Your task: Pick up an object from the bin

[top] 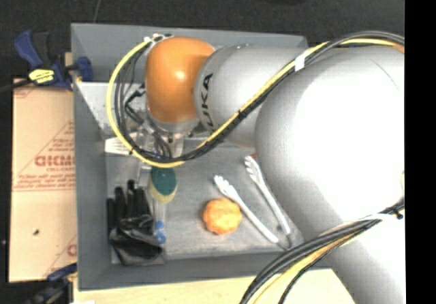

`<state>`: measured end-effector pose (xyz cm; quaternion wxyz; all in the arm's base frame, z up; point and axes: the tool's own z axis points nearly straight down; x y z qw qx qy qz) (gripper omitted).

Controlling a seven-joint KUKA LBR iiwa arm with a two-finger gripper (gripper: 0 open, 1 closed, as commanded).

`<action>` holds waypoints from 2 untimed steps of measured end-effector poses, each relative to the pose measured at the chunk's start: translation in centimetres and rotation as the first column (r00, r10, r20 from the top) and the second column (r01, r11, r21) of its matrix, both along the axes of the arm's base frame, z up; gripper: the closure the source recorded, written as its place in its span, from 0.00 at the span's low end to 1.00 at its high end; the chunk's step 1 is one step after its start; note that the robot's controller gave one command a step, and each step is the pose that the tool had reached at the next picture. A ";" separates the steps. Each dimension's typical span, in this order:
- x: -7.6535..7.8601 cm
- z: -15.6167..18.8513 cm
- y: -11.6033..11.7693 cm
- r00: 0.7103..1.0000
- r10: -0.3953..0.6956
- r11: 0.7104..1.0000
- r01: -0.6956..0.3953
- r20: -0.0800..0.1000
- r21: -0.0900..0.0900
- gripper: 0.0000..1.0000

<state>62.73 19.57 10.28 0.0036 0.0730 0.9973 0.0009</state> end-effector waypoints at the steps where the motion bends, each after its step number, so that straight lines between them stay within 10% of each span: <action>1: -11.7 -2.5 3.1 0.999 0.039 0.999 -0.039 -0.002 0.000 0.00; 2: 0.9 -2.9 -3.9 1.000 0.008 1.000 -0.008 0.016 0.004 1.00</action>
Offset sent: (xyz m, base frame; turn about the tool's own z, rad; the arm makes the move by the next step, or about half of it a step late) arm 0.0055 -0.0386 -0.0328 -0.0092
